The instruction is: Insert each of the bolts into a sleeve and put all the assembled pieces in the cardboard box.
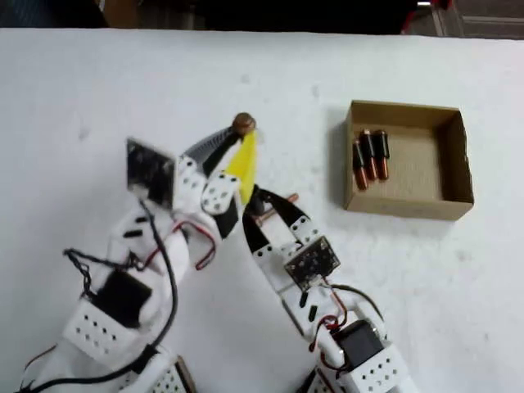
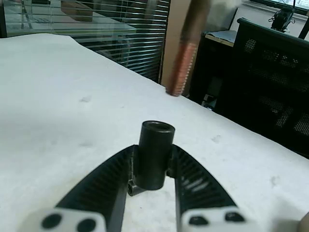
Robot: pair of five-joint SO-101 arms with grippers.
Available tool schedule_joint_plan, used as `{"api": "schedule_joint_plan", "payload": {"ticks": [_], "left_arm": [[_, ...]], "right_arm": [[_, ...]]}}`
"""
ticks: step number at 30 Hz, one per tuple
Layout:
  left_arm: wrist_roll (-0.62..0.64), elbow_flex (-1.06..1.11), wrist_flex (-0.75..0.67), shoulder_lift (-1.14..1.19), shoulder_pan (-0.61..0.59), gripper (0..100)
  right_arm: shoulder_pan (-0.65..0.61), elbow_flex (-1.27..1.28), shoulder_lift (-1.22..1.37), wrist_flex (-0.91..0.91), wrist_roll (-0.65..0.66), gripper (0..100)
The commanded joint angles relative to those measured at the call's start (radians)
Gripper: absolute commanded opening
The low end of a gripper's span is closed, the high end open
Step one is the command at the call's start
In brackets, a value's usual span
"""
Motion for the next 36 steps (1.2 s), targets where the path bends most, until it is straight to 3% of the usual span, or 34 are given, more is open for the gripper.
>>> {"api": "schedule_joint_plan", "payload": {"ticks": [1,6,13,30,36], "left_arm": [[0.008,0.012,-0.046,-0.107,0.008,2],[0.011,0.021,0.031,-0.148,0.008,2],[0.012,0.114,-0.044,-0.151,0.013,2],[0.109,0.130,-0.037,-0.151,0.015,2],[0.110,0.189,-0.044,-0.151,0.076,2]], "right_arm": [[0.010,0.009,-0.005,0.001,-0.011,1.7],[0.010,0.009,-0.005,0.001,-0.011,1.7],[0.010,0.009,-0.005,0.001,-0.011,1.7],[0.010,0.009,-0.005,0.001,-0.011,1.7],[0.010,0.009,-0.005,0.001,-0.011,1.7]]}}
